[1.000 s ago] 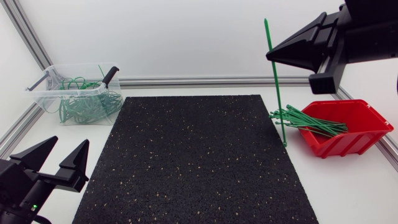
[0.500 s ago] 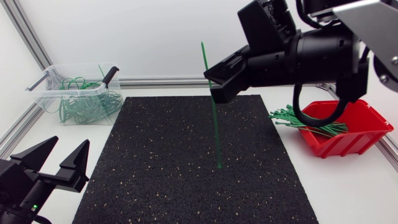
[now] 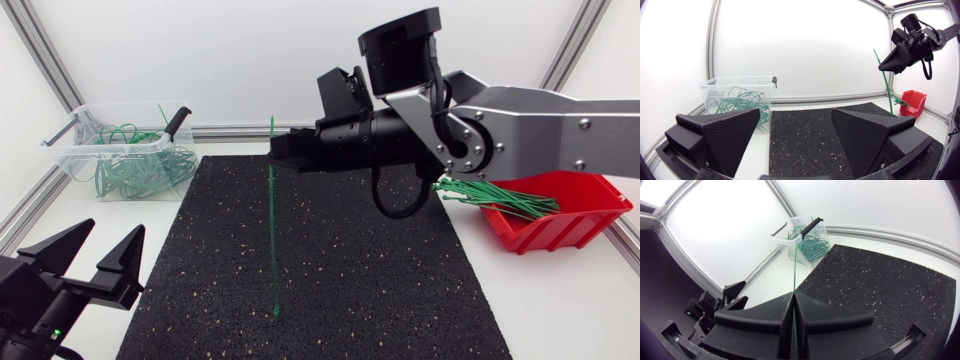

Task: Take a green cable tie from the red box, thread the tail through the head to close it, then place it in the transparent bin on the left.

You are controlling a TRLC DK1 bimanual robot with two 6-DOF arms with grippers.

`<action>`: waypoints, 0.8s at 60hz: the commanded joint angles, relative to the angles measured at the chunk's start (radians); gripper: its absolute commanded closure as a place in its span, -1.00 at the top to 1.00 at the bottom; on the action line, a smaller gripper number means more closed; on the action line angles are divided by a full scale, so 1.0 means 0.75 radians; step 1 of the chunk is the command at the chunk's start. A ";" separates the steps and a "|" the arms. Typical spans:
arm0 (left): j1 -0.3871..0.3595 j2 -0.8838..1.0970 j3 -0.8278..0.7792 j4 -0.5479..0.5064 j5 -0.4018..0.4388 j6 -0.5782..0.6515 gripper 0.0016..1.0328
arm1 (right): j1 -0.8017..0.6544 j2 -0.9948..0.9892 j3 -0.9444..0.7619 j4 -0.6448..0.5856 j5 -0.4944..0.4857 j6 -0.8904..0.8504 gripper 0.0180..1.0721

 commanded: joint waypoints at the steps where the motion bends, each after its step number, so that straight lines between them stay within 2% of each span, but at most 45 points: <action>1: -0.009 -0.007 -0.053 -0.029 0.000 -0.021 0.93 | -0.025 0.073 -0.055 0.069 -0.036 0.116 -0.89; 13: -0.009 -0.009 -0.053 -0.029 0.000 -0.021 0.93 | -0.076 0.142 -0.171 0.237 -0.042 0.169 -0.88; 20: -0.009 -0.009 -0.053 -0.029 0.000 -0.019 0.93 | -0.136 0.132 -0.257 0.259 -0.042 0.114 -0.88; 29: -0.011 -0.009 -0.053 -0.029 0.000 -0.019 0.93 | -0.226 0.038 -0.396 0.274 -0.038 0.036 -0.67; 37: -0.011 -0.009 -0.053 -0.029 0.000 -0.019 0.93 | -0.279 -0.015 -0.490 0.266 -0.003 -0.046 -0.14; 39: -0.011 -0.009 -0.053 -0.029 -0.002 -0.019 0.93 | -0.297 -0.013 -0.497 0.243 -0.003 -0.076 0.09; 42: -0.011 -0.009 -0.053 -0.027 0.000 -0.019 0.93 | -0.322 -0.003 -0.497 0.190 -0.005 -0.121 0.61; 48: -0.011 -0.009 -0.053 -0.029 0.000 -0.019 0.93 | -0.363 -0.013 -0.499 0.131 -0.005 -0.187 0.80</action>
